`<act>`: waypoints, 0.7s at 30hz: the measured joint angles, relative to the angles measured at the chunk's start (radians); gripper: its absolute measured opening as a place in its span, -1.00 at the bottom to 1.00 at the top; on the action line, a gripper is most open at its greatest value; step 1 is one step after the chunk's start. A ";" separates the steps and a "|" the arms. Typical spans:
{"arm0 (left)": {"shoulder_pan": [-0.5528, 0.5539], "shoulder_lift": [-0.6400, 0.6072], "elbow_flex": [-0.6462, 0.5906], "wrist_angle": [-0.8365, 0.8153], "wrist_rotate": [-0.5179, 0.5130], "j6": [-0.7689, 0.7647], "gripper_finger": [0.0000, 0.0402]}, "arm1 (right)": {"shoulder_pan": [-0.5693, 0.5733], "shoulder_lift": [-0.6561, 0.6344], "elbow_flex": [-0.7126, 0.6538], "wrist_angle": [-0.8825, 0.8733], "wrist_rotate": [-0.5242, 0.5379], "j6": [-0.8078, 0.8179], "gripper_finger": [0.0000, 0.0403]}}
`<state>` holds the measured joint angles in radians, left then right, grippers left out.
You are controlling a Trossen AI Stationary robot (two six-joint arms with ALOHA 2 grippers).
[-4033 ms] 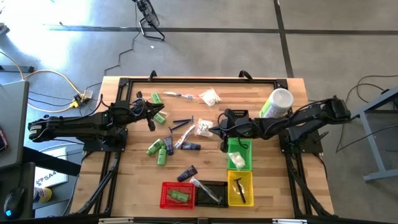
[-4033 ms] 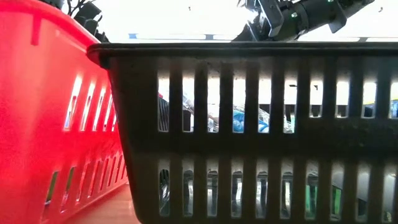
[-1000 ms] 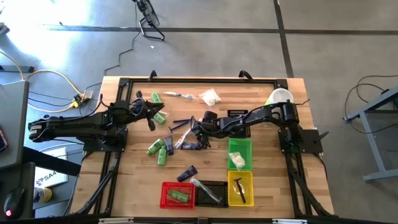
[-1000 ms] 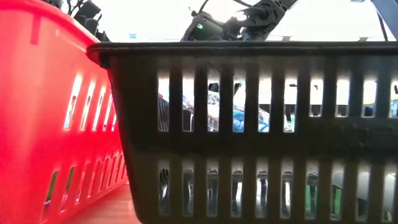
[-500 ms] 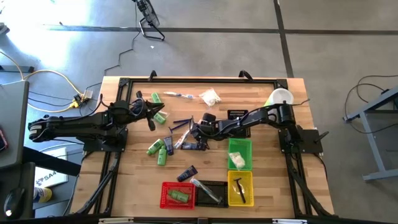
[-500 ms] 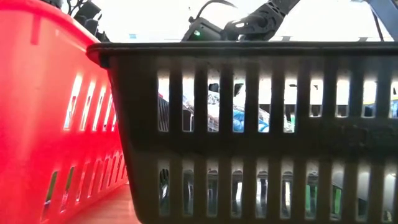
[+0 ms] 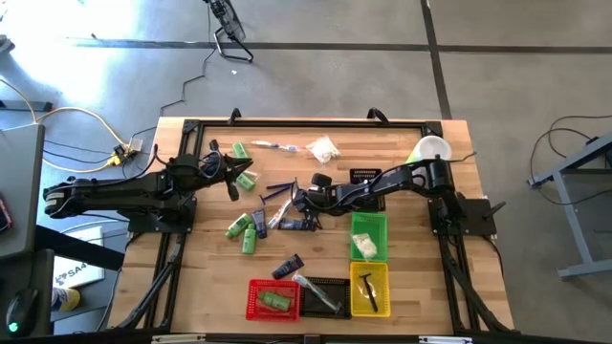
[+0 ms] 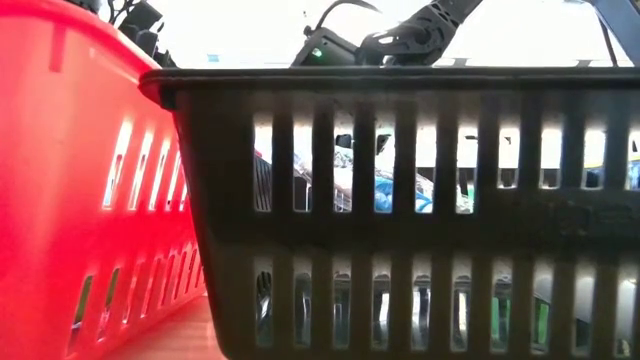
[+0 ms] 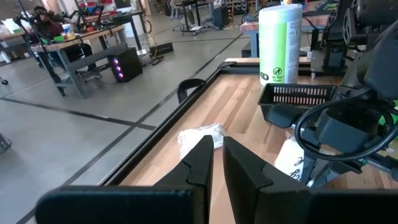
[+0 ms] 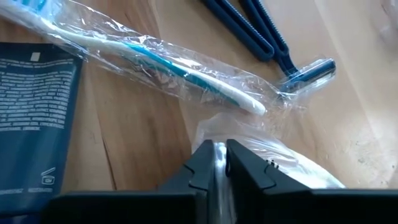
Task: Pick & Place Travel size toiletries
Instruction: Put the bottom cotton pack into the green bin
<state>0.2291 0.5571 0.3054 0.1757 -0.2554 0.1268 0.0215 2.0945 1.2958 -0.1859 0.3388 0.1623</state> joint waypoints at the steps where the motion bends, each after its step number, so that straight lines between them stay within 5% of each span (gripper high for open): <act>1: 0.000 0.000 0.000 0.000 0.000 0.000 -0.85 | 0.003 -0.002 -0.001 0.001 0.005 0.000 -0.88; 21: 0.000 0.000 0.000 0.000 0.000 0.000 -0.85 | 0.011 -0.191 -0.003 -0.001 -0.005 -0.007 -0.90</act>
<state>0.2291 0.5571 0.3054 0.1757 -0.2554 0.1265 0.0330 1.9030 1.2930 -0.1865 0.3340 0.1551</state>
